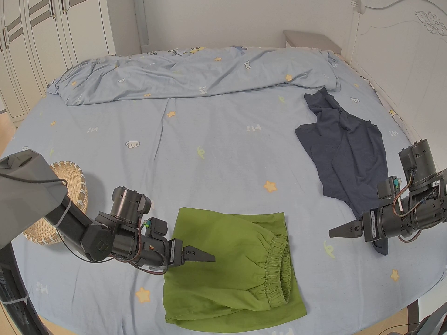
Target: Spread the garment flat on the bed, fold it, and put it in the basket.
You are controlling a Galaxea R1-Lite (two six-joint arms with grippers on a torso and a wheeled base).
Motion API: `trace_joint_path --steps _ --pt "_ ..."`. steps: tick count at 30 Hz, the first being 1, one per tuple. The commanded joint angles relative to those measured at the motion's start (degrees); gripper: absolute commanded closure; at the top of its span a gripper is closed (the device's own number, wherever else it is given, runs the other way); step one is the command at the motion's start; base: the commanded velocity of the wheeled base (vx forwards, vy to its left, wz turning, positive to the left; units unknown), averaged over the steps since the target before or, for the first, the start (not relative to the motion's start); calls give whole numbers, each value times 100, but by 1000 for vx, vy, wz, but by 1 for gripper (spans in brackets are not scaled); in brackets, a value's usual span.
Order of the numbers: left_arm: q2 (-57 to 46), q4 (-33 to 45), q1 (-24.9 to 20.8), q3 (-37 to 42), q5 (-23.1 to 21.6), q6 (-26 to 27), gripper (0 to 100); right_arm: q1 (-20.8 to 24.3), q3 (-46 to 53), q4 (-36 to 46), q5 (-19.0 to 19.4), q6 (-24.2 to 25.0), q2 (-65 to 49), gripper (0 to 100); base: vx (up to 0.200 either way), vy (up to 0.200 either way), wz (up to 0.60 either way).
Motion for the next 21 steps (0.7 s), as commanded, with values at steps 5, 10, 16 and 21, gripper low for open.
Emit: trace_joint_path --steps 5,10,16,21 --pt "84 -70 -261 -7 -3 -324 100 -12 0 -1 4 8 11 0 0 0 0" --pt "84 -70 -244 -87 14 -474 100 -12 0 -1 4 8 2 0 0 0 0" --pt "-338 -52 99 -87 -29 -544 100 -20 0 -1 4 -1 2 0 0 0 0" --pt "-1006 115 503 -157 -38 -579 100 -12 0 -1 4 -1 28 0 0 0 0"
